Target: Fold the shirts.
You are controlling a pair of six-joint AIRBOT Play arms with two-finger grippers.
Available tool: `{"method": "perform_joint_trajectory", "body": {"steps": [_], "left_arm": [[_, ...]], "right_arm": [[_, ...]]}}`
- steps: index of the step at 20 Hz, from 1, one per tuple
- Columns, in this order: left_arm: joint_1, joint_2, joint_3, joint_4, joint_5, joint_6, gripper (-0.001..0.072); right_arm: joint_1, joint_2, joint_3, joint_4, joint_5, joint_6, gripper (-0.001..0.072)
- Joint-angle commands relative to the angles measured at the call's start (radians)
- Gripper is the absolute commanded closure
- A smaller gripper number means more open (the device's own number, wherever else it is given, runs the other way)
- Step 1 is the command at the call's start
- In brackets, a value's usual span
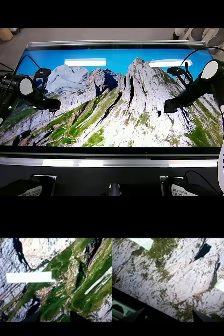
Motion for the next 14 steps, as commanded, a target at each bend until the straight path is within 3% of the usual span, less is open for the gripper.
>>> {"method": "perform_joint_trajectory", "body": {"steps": [1,11,14], "left_arm": [[-0.001,0.000,0.000,0.000,0.000,0.000,0.0240],[-0.001,0.000,0.000,0.000,0.000,0.000,0.0240],[0.005,0.000,-0.001,0.008,0.003,0.076,0.0240]], "right_arm": [[0.001,-0.001,0.000,0.000,0.000,0.000,0.0100],[0.001,-0.001,0.000,0.000,0.000,0.000,0.0100],[0.001,-0.001,0.000,0.000,0.000,0.000,0.0100]]}}
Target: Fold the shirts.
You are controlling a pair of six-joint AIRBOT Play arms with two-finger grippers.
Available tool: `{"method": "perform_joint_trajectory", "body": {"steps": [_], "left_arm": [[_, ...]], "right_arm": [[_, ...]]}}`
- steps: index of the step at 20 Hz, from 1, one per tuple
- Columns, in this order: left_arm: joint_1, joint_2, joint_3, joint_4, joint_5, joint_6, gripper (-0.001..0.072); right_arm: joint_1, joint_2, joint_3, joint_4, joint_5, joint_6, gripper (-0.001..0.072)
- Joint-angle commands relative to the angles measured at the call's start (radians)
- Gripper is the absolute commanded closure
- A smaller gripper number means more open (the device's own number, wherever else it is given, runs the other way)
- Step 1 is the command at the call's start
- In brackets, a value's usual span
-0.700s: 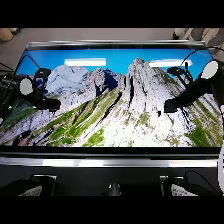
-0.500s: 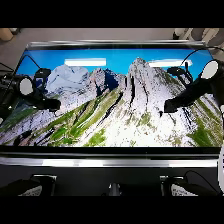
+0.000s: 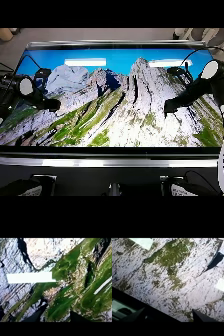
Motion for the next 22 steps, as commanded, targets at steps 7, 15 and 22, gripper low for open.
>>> {"method": "perform_joint_trajectory", "body": {"steps": [7,15,22], "left_arm": [[0.005,-0.021,-0.001,-0.027,0.311,0.014,0.0199],[0.311,-0.638,0.597,-0.364,0.228,-0.314,0.0068],[0.332,-0.875,0.697,-0.711,0.469,-0.240,0.0070]], "right_arm": [[0.001,-0.002,0.000,-0.024,-0.247,-0.024,0.0100],[0.001,-0.002,0.000,-0.019,-0.452,-0.026,0.0099],[0.001,-0.002,0.000,-0.018,-0.453,-0.042,0.0099]]}}
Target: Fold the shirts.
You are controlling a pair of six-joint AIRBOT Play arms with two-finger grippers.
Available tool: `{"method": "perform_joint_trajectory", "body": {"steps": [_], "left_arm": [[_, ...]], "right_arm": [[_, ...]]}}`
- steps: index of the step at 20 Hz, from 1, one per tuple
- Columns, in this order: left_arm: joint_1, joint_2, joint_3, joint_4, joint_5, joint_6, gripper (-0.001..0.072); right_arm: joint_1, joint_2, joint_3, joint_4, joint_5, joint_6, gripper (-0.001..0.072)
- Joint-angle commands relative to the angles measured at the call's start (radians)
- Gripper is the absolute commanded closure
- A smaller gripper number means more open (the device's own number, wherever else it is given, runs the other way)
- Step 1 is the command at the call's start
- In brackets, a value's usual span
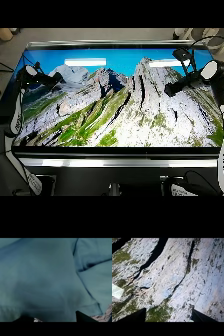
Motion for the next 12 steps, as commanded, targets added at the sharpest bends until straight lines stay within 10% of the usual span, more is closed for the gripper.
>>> {"method": "perform_joint_trajectory", "body": {"steps": [1,3,4,9,12], "left_arm": [[0.002,-0.080,0.037,-0.154,0.143,0.026,0.0121],[0.003,-0.077,0.038,-0.162,0.124,0.027,0.0596],[0.005,-0.066,0.038,-0.179,0.108,0.044,0.0678],[-0.063,0.249,0.083,-0.296,0.149,0.625,0.0681],[-0.161,0.556,0.080,-0.294,0.143,0.640,0.0681]], "right_arm": [[0.001,0.000,0.000,0.001,-0.006,-0.003,0.0099],[0.001,0.000,0.000,0.000,-0.009,-0.003,0.0093],[0.001,0.000,0.003,0.000,-0.007,-0.009,0.0075],[0.001,0.087,0.120,-0.119,-0.027,-0.050,0.0075],[0.001,0.191,0.249,-0.154,-0.061,-0.028,0.0075]]}}
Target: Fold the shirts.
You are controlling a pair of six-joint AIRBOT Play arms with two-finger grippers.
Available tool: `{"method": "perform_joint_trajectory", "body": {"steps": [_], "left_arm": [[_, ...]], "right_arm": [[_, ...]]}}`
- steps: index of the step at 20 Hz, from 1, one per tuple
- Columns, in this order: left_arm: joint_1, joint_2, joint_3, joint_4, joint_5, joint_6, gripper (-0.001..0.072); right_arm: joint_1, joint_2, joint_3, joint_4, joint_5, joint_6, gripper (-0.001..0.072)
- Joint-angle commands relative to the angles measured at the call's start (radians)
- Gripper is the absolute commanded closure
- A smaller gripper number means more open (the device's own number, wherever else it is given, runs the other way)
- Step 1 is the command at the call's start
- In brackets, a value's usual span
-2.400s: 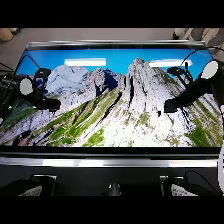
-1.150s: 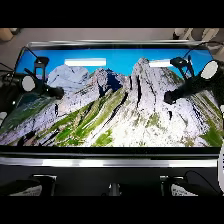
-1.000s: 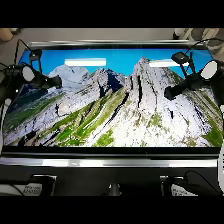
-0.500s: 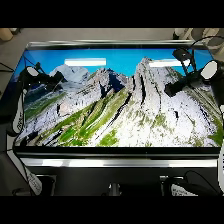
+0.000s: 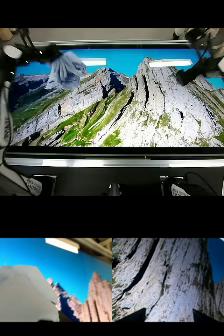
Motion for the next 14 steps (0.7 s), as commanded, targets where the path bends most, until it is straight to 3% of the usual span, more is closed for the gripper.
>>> {"method": "perform_joint_trajectory", "body": {"steps": [1,4,7,10,12,14], "left_arm": [[-0.113,0.323,0.005,-0.022,-0.005,0.129,0.0681],[-0.266,0.516,-0.025,0.136,-0.036,-0.008,0.0681],[-0.428,0.606,-0.103,0.277,-0.129,-0.121,0.0680],[-0.564,0.601,-0.247,0.309,-0.206,-0.142,0.0680],[-0.637,0.591,-0.420,0.309,-0.142,-0.142,0.0680],[-0.716,0.557,-0.623,0.306,0.025,-0.161,0.0679]], "right_arm": [[0.001,0.121,0.130,-0.053,-0.027,0.042,0.0075],[0.001,0.253,0.165,-0.053,0.027,0.076,0.0075],[0.001,0.352,0.165,-0.082,0.193,0.075,0.0075],[0.001,0.371,0.163,-0.095,0.387,0.068,0.0074],[0.001,0.340,0.162,-0.093,0.497,0.060,0.0067],[0.001,0.282,0.161,-0.081,0.545,0.040,0.0049]]}}
